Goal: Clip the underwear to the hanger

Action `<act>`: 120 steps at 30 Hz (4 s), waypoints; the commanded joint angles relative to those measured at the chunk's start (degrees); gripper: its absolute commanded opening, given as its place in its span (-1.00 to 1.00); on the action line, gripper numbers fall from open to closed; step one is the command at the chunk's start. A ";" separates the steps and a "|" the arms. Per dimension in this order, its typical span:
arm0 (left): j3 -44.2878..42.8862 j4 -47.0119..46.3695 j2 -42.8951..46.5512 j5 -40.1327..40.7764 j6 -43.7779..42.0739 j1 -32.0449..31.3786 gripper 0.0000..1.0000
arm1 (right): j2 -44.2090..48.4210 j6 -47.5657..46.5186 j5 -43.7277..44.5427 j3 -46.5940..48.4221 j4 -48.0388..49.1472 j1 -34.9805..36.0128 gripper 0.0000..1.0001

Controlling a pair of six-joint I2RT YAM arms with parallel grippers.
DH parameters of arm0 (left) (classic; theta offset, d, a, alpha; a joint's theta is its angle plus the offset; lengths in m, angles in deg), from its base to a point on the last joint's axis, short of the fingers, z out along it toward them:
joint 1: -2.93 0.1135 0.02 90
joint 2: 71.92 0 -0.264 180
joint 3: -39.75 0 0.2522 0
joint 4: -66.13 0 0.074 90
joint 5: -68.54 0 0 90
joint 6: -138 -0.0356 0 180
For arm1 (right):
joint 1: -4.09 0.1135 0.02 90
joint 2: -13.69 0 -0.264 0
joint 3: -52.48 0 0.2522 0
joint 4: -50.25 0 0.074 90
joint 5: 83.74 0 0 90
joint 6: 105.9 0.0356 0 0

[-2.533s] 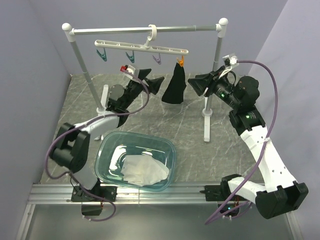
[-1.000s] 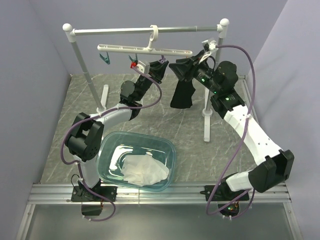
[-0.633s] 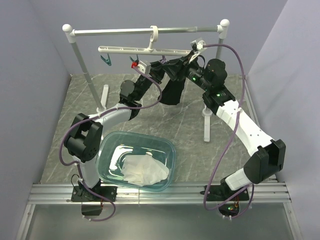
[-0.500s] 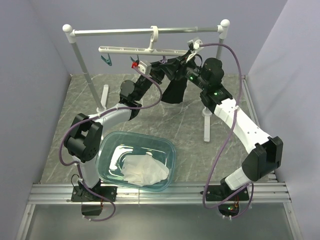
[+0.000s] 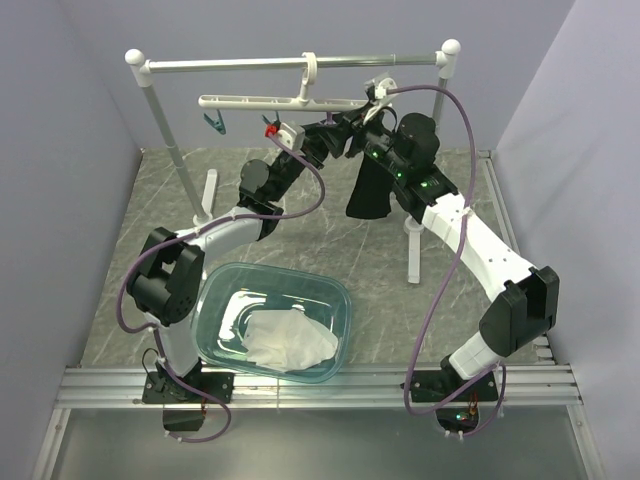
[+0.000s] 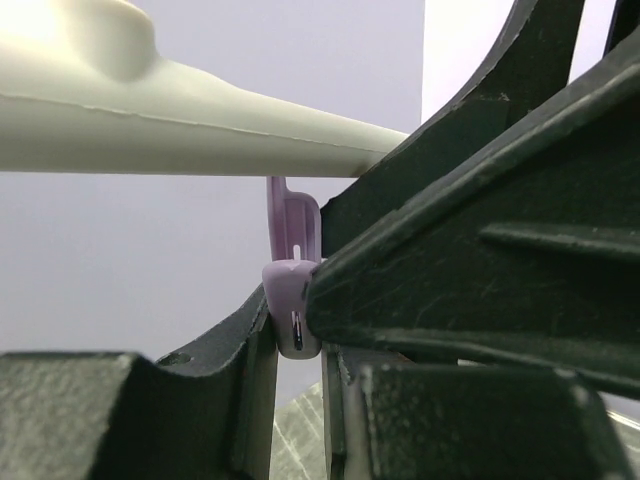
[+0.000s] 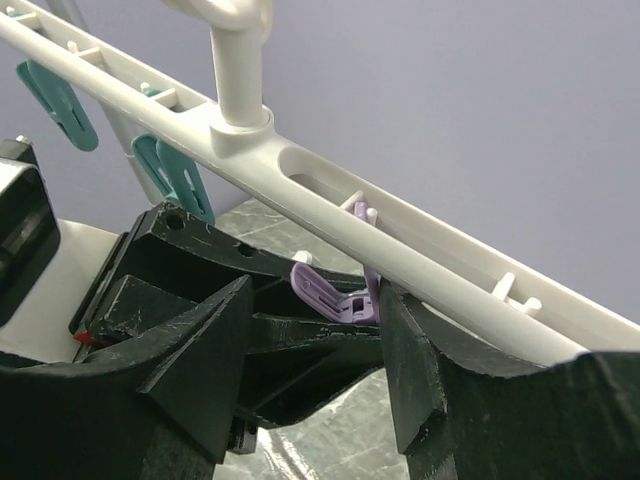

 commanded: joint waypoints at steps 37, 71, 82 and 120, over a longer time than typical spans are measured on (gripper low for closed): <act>-0.95 3.47 3.57 -13.26 -3.63 0.70 -0.99 | 1.08 -5.04 5.81 4.62 -5.03 0.14 -0.13; -4.02 6.02 1.72 -22.75 -0.81 0.96 -0.95 | -3.84 -0.47 8.18 3.56 6.22 0.14 -0.14; -2.88 7.60 2.86 -20.12 -0.64 1.05 -0.10 | -3.32 0.41 8.54 4.53 5.43 -0.13 -1.00; -2.44 6.19 5.94 -2.54 -2.12 0.70 -0.99 | -2.70 14.30 7.74 3.21 6.83 -2.33 -0.15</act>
